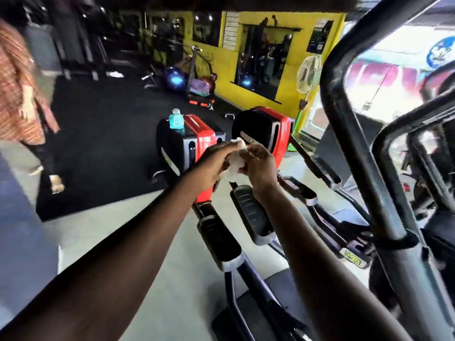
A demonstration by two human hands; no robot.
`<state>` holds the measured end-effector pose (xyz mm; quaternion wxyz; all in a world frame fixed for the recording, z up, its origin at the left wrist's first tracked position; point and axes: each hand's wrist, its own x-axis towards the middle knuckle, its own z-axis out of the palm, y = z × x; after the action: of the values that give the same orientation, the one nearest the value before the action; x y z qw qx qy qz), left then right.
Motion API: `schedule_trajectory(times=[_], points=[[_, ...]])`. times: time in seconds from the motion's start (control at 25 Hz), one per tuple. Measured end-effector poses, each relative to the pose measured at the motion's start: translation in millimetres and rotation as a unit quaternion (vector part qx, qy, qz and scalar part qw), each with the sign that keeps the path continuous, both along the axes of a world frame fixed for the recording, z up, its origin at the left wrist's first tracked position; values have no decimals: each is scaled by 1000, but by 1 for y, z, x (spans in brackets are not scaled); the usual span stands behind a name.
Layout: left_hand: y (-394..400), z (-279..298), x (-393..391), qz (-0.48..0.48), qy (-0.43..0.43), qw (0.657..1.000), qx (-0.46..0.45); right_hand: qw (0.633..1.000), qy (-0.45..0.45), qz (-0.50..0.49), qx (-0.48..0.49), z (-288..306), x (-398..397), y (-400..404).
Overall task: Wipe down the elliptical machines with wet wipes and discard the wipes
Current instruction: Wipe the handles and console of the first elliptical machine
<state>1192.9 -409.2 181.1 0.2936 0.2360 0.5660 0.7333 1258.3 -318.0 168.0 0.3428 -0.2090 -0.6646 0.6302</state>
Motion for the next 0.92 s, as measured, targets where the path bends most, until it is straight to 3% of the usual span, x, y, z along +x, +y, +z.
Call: schedule_trajectory(times=[0.32, 0.44, 0.92], points=[[-42, -59, -162, 108, -88, 990, -28, 984, -36, 96, -147, -42, -154, -32], [-55, -72, -239, 120, -131, 983, -44, 984, -47, 97, -143, -57, -230, -46], [-39, -98, -533, 189, -29, 976, -104, 972, -54, 172, -148, -106, -552, -26]])
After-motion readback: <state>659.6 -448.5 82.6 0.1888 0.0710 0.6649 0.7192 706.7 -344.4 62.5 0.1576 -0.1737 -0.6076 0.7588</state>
